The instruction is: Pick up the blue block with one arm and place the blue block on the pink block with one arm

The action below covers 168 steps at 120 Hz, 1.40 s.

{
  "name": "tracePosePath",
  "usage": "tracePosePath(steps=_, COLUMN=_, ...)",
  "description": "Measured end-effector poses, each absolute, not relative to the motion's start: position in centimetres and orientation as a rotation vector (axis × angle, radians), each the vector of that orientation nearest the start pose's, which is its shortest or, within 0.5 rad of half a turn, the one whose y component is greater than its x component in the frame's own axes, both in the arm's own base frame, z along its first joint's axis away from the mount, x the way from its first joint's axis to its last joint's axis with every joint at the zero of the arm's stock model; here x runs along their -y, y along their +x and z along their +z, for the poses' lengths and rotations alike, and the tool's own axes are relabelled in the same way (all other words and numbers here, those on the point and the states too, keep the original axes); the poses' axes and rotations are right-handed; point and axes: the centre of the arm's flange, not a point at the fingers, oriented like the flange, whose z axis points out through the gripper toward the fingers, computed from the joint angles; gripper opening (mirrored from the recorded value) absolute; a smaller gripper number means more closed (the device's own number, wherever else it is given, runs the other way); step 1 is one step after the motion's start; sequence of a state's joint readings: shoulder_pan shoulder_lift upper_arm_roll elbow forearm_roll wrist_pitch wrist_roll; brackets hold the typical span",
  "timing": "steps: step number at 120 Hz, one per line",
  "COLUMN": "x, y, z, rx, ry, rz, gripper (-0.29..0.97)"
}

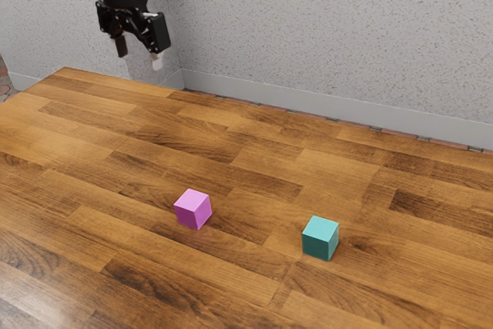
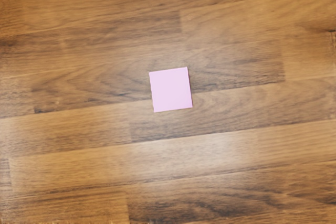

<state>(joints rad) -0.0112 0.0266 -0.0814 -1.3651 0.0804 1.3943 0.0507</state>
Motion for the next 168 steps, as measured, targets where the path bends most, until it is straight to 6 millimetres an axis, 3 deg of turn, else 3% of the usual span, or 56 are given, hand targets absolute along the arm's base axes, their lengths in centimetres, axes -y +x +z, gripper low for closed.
tracePosePath(steps=27, x=2.0, y=54.1, z=69.1, rx=-0.149, ry=-3.062, rz=-0.007, gripper=0.68)
tracePosePath(steps=32, x=1.8, y=53.8, z=70.3, rx=-0.142, ry=-3.063, rz=-0.040, gripper=0.68)
tracePosePath(steps=46, x=1.5, y=52.0, z=76.6, rx=-0.126, ry=-3.059, rz=-0.203, gripper=0.68)
tracePosePath(steps=56, x=2.1, y=51.5, z=77.9, rx=-0.138, ry=-3.059, rz=-0.224, gripper=0.68)
tracePosePath(steps=69, x=4.7, y=51.8, z=77.1, rx=-0.203, ry=-3.064, rz=-0.192, gripper=0.68)
tracePosePath(steps=93, x=13.5, y=52.1, z=75.0, rx=-0.444, ry=-3.061, rz=-0.157, gripper=0.68)
tracePosePath(steps=112, x=15.9, y=54.3, z=71.8, rx=-0.505, ry=-3.073, rz=-0.123, gripper=0.68)
tracePosePath(steps=128, x=19.0, y=56.7, z=63.1, rx=-0.578, ry=-3.067, rz=-0.001, gripper=0.68)
tracePosePath(steps=139, x=19.9, y=57.4, z=60.7, rx=-0.596, ry=-3.071, rz=-0.019, gripper=0.68)
tracePosePath(steps=168, x=24.0, y=58.9, z=52.0, rx=-0.688, ry=-3.107, rz=-0.063, gripper=0.68)
